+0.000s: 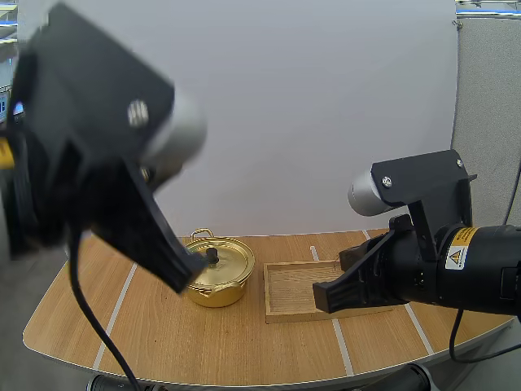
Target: Open the pot, put the pineapple inside, and close it
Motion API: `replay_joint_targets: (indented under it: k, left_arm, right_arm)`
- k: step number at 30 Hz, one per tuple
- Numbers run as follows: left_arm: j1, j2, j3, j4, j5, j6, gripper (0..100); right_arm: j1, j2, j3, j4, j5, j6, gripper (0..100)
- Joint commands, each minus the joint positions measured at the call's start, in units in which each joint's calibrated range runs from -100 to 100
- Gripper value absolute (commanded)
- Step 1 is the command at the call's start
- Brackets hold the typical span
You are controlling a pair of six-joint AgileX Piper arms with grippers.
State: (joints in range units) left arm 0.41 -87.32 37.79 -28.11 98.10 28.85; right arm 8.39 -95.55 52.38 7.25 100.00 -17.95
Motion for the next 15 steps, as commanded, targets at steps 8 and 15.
replay_joint_targets:
  k: [8,15]
  left_arm:
    - [0.06,-9.87,13.65,-3.23,-19.86,-5.36,0]
    - [0.06,-12.68,19.85,-3.23,-42.30,-13.75,0]
  right_arm:
    - [-1.01,-4.45,-0.07,-0.86,-14.27,0.00,0]
    - [-1.67,-4.45,-0.07,-1.72,-30.56,0.09,0]
